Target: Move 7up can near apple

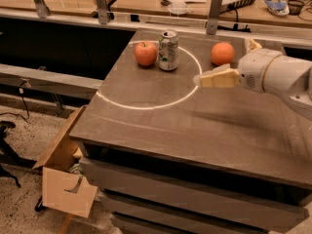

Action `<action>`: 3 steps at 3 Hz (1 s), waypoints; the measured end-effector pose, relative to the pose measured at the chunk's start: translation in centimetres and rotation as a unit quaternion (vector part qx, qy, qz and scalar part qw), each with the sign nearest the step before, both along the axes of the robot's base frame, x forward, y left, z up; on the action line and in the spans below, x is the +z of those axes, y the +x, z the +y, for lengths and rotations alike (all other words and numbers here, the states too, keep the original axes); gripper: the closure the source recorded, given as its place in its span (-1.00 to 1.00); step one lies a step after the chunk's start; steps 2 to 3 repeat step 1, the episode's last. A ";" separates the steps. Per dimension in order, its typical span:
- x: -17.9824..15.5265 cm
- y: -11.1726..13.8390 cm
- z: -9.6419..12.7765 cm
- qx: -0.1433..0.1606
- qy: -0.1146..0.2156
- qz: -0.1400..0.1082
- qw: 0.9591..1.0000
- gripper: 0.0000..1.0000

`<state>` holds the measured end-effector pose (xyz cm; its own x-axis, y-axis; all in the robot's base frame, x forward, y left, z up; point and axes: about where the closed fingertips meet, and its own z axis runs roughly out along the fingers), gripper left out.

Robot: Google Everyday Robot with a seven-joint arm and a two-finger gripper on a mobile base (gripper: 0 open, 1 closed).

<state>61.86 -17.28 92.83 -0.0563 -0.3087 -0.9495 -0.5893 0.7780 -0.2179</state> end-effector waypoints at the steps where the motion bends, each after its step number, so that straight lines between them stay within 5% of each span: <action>1: 0.4 -0.8 -0.9 -0.009 -0.005 -0.002 1.000 -1.00; 3: 0.4 -0.8 -0.9 -0.009 -0.005 -0.002 1.000 -1.00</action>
Offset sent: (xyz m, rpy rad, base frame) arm 0.0000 0.0000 0.0000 0.0000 0.0000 0.0000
